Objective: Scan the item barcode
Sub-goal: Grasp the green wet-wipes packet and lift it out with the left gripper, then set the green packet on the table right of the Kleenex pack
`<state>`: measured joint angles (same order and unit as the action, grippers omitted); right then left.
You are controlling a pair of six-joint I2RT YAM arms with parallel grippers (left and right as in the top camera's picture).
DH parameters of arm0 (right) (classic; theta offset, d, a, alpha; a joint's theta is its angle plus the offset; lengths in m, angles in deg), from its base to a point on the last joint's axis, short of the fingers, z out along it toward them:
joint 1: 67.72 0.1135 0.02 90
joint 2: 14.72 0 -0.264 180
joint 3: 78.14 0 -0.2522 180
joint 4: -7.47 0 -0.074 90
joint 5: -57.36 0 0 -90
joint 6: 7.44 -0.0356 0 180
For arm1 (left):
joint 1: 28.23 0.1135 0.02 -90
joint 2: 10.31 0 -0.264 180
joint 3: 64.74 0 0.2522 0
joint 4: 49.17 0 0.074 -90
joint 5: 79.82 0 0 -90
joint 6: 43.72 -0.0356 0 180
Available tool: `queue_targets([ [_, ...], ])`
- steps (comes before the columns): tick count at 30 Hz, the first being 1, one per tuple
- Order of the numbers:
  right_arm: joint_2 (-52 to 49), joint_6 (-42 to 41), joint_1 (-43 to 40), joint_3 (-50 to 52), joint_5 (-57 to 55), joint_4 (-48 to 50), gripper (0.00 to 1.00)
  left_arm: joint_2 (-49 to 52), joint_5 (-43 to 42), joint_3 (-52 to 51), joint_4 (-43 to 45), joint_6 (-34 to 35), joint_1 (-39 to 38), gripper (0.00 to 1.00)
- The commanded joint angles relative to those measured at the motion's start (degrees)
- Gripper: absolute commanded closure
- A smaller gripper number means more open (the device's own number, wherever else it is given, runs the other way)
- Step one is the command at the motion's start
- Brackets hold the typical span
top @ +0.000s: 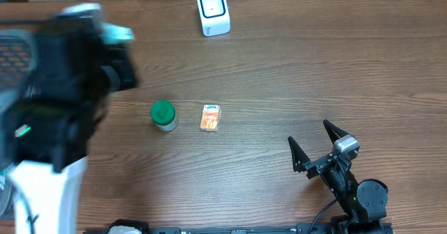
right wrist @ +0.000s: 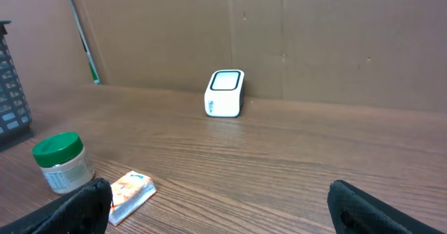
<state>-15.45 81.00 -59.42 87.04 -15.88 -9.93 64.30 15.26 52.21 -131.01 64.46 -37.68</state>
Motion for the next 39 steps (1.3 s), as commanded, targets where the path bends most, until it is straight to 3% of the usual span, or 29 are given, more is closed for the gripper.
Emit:
queue_targets([
  [1, 0.57, -0.37, 0.22, 0.59, 0.26, 0.37, 0.00, 6.16, 1.53, -1.99, 0.15, -0.79, -10.58, 0.96],
  [4, 0.57, -0.35, 0.22, 0.59, 0.26, 0.37, 0.00, 13.27, 1.53, -4.02, 1.03, -2.12, -18.29, 0.96],
  [10, 0.57, -0.37, 0.22, 0.59, 0.26, 0.37, 0.00, 26.97, -0.55, -4.85, 1.33, -2.12, -26.56, 0.96],
  [21, 0.57, -0.35, 0.22, 0.59, 0.26, 0.37, 0.00, 42.84, -13.31, -4.85, 4.11, -3.67, -31.52, 0.96],
  [22, 0.57, -0.37, 0.22, 0.59, 0.26, 0.37, 0.00, 43.21, -14.01, -4.87, 4.28, -3.69, -31.50, 0.93],
  [25, 0.57, -0.37, 0.22, 0.59, 0.26, 0.37, 0.00, 43.43, -13.94, -4.81, 4.31, -3.85, -31.43, 0.56],
  [27, 0.57, -0.37, 0.22, 0.59, 0.26, 0.37, 0.00, 43.36, -13.94, -4.26, 4.00, -3.82, -30.95, 0.40],
  [32, 0.57, -0.37, 0.22, 0.59, 0.26, 0.37, 0.00, 43.08, -14.73, 2.05, -0.52, -2.78, -28.72, 0.39],
  [39, 0.57, -0.35, 0.22, 0.59, 0.26, 0.37, 0.00, 40.52, -14.40, 22.67, -14.69, -2.97, -25.33, 0.40],
])
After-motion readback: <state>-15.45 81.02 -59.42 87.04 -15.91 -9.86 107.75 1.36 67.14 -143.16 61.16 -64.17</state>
